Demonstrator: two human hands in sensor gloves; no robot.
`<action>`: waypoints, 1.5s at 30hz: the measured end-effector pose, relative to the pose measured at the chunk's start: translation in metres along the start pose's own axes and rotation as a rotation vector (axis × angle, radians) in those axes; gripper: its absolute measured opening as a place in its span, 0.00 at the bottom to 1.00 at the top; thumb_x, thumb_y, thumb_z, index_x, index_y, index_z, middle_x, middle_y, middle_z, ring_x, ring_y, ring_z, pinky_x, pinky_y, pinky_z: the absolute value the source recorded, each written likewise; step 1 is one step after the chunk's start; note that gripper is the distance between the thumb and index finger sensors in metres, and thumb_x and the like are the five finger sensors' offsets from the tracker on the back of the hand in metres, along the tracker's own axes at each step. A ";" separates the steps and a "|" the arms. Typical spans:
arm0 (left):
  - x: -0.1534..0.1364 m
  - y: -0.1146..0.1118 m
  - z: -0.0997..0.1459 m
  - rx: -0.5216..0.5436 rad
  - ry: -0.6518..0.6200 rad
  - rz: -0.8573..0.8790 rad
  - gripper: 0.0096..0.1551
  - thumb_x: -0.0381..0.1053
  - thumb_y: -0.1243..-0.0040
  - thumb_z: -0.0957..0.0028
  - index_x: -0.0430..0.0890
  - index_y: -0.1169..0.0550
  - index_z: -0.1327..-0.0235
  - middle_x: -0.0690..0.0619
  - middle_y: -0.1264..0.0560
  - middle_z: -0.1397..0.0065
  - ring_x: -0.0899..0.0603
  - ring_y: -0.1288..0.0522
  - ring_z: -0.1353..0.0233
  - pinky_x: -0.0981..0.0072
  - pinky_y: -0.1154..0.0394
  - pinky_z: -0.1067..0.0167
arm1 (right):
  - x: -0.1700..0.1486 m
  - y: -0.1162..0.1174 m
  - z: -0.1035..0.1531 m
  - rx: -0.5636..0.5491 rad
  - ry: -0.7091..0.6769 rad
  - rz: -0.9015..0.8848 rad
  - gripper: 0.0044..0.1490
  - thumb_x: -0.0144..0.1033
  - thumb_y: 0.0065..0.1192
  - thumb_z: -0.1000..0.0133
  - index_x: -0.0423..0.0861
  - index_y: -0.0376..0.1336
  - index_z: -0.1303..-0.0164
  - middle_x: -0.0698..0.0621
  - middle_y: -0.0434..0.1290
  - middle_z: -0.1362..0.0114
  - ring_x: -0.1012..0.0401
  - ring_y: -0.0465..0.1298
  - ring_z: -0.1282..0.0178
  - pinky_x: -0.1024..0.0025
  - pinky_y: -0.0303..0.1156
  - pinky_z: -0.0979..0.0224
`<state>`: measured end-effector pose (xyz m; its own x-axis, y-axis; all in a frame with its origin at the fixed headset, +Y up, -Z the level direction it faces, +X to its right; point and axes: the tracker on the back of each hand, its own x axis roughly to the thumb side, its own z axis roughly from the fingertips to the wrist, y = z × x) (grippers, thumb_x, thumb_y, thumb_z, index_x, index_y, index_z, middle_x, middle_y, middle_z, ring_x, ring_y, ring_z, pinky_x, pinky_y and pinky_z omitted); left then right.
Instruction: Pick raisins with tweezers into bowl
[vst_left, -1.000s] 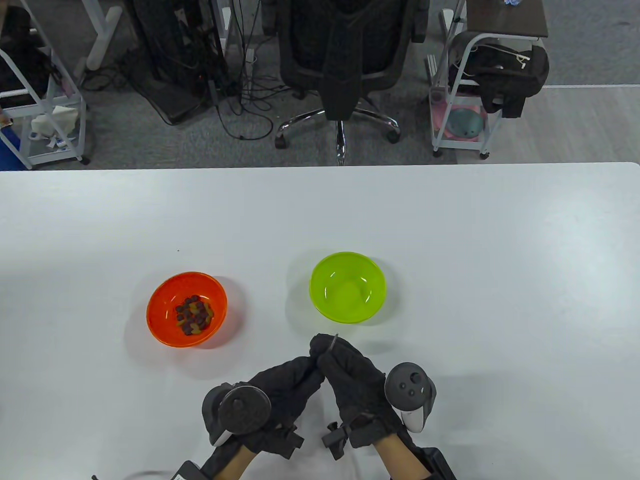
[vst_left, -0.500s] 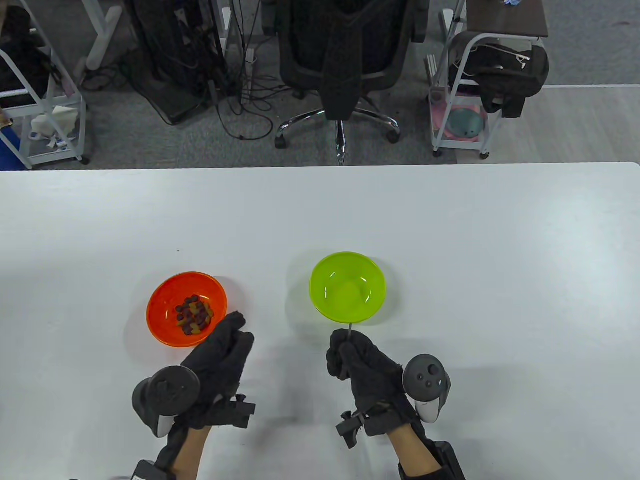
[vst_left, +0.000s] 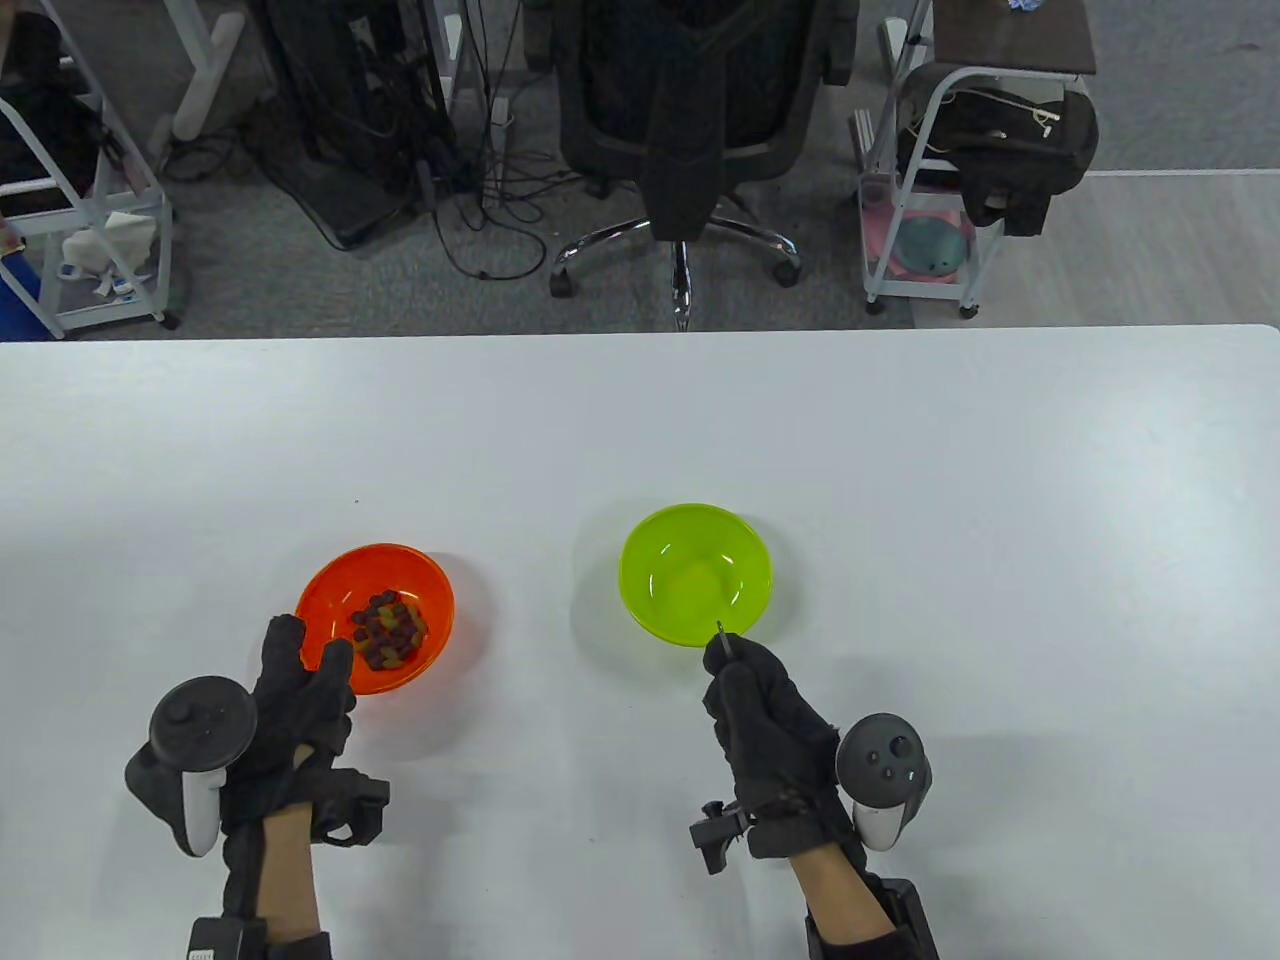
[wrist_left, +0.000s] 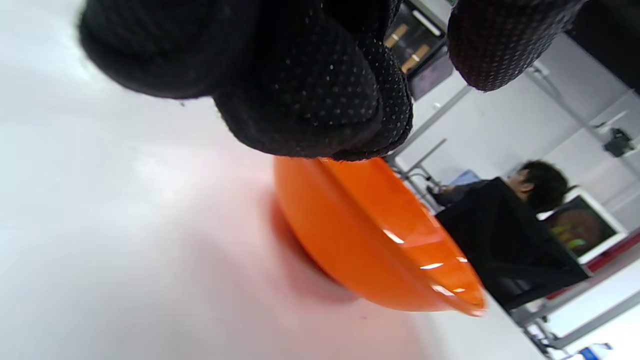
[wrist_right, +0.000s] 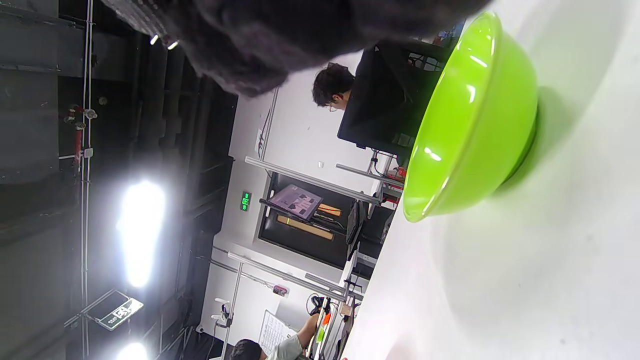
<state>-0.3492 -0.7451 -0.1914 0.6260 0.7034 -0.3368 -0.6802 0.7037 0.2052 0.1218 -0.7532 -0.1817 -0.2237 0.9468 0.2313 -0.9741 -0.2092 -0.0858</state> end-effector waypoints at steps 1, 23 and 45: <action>-0.002 -0.001 -0.003 -0.024 0.022 -0.021 0.46 0.67 0.43 0.39 0.41 0.37 0.18 0.52 0.13 0.56 0.47 0.13 0.68 0.64 0.15 0.69 | -0.001 0.000 -0.001 0.015 -0.005 -0.013 0.27 0.59 0.46 0.38 0.60 0.67 0.34 0.63 0.77 0.53 0.73 0.77 0.71 0.81 0.78 0.63; -0.021 -0.028 -0.037 -0.151 0.142 -0.019 0.37 0.54 0.49 0.36 0.33 0.38 0.21 0.54 0.12 0.56 0.51 0.13 0.72 0.69 0.15 0.73 | -0.006 -0.002 -0.005 0.059 -0.012 0.012 0.30 0.58 0.51 0.38 0.59 0.65 0.28 0.60 0.79 0.53 0.72 0.77 0.73 0.79 0.78 0.65; 0.057 -0.072 0.012 -0.316 -0.237 -0.160 0.33 0.53 0.48 0.37 0.36 0.34 0.24 0.52 0.12 0.61 0.51 0.14 0.74 0.69 0.16 0.74 | 0.011 0.007 -0.006 0.083 -0.205 0.598 0.33 0.52 0.54 0.38 0.53 0.59 0.22 0.60 0.77 0.46 0.70 0.77 0.66 0.77 0.77 0.59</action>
<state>-0.2595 -0.7544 -0.2147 0.7782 0.6177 -0.1129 -0.6280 0.7662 -0.1362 0.1126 -0.7427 -0.1858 -0.7236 0.5963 0.3477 -0.6763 -0.7133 -0.1840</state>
